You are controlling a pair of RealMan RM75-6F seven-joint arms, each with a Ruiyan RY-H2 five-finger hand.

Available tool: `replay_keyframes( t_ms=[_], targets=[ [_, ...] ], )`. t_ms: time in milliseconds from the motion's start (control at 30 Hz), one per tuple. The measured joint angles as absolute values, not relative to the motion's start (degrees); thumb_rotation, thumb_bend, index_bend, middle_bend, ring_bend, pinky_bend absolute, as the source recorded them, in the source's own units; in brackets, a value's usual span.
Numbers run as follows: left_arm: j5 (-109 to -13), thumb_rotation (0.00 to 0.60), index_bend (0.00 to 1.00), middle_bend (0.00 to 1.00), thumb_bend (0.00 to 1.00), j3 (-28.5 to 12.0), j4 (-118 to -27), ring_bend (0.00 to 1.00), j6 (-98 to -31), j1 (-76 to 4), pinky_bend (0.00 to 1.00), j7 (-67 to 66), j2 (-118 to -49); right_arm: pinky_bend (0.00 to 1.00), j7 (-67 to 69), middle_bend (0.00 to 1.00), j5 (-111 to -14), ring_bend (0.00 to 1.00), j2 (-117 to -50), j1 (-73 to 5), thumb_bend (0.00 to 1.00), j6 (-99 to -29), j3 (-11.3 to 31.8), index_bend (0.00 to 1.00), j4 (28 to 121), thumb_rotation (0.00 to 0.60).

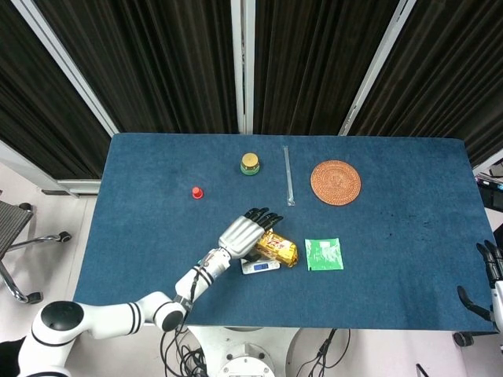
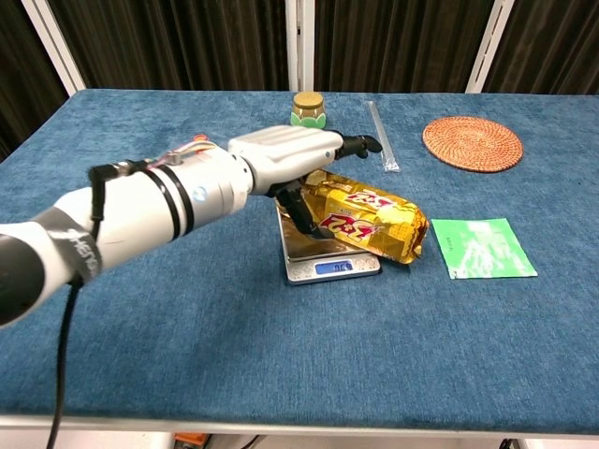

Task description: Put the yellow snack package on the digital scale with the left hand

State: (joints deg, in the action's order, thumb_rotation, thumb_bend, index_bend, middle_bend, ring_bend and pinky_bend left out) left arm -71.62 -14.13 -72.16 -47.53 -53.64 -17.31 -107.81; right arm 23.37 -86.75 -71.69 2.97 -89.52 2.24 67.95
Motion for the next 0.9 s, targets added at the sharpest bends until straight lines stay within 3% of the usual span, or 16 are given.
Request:
replay_keyframes(
  t_ms=[267, 467, 733, 900],
  targets=[
    [-71.8, 0.6, 0.03, 0.06, 0.17, -11.6, -85.1, 0.0, -53.9, -48.9, 0.05, -22.2, -98.6, 0.0, 23.0, 0.0, -87.0, 0.0, -71.7, 2.8, 0.25, -89.7, 2.3, 0.0, 68.3, 0.6],
    [-76.3, 0.6, 0.05, 0.1, 0.09, -4.8, -95.0, 0.0, -66.8, -38.4, 0.05, -21.7, -88.6, 0.0, 22.5, 0.0, -87.4, 0.0, -72.2, 2.7, 0.25, -89.7, 2.2, 0.0, 68.3, 0.6],
    [-87.3, 0.6, 0.05, 0.09, 0.08, 8.9, -91.8, 0.0, -88.9, -18.5, 0.05, -16.8, -80.5, 0.0, 22.1, 0.0, -88.6, 0.0, -73.5, 1.9, 0.24, -88.6, 1.3, 0.0, 68.0, 0.6],
    [-89.4, 0.6, 0.05, 0.09, 0.09, 11.7, -88.1, 0.0, -96.1, -10.9, 0.05, -13.0, -77.2, 0.0, 21.4, 0.0, -88.9, 0.0, -73.5, 1.5, 0.24, -88.3, 1.2, 0.0, 68.7, 0.6]
  ],
)
